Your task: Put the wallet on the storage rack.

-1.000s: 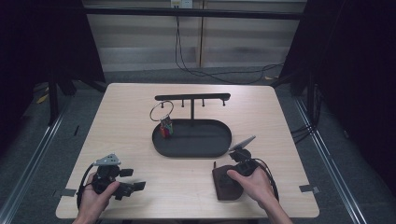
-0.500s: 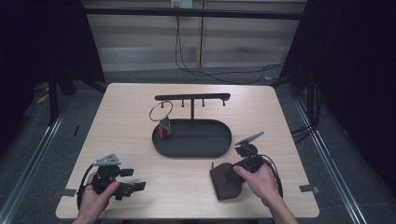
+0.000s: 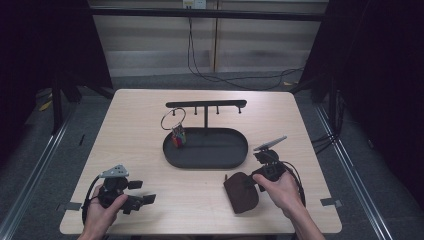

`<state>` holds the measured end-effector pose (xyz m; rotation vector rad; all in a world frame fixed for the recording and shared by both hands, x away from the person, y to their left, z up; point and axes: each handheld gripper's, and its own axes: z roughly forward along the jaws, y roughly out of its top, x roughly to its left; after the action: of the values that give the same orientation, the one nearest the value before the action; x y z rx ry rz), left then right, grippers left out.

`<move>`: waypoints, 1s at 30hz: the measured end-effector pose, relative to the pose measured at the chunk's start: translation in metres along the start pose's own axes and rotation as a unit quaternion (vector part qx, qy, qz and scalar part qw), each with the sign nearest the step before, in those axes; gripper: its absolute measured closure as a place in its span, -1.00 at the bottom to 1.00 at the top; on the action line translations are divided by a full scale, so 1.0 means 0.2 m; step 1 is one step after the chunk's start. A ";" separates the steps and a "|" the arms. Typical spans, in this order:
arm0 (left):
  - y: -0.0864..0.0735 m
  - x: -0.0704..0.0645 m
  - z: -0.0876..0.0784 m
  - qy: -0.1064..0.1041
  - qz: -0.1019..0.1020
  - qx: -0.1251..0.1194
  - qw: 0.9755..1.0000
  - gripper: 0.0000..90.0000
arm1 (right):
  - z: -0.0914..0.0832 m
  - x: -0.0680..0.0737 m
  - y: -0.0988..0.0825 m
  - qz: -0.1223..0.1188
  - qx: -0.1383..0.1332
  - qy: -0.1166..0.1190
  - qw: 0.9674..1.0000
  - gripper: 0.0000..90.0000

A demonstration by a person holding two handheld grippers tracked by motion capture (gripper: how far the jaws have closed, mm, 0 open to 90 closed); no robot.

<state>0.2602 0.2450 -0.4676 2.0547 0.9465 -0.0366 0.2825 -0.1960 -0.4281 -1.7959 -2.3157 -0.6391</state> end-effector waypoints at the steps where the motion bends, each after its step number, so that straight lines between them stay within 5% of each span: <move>1: 0.00 0.00 0.00 -0.001 0.000 0.000 1.000 -0.61 | -0.01 0.00 0.00 -0.001 0.003 -0.001 1.000 0.49; 6: 0.00 0.00 0.00 -0.002 0.002 -0.001 1.000 -0.61 | -0.05 -0.01 0.01 0.009 0.004 -0.019 1.000 0.53; 18: 0.00 0.00 0.00 -0.003 0.005 -0.001 1.000 -0.61 | -0.14 0.05 0.05 -0.016 0.016 -0.083 0.996 0.58; 30: 0.01 0.00 -0.01 -0.001 0.011 -0.003 1.000 -0.58 | -0.21 0.11 0.10 -0.029 0.028 -0.115 0.993 0.58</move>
<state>0.2600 0.2459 -0.4649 2.0578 0.9220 -0.0249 0.2894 -0.1904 -0.3768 -1.8706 -2.5122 -0.3868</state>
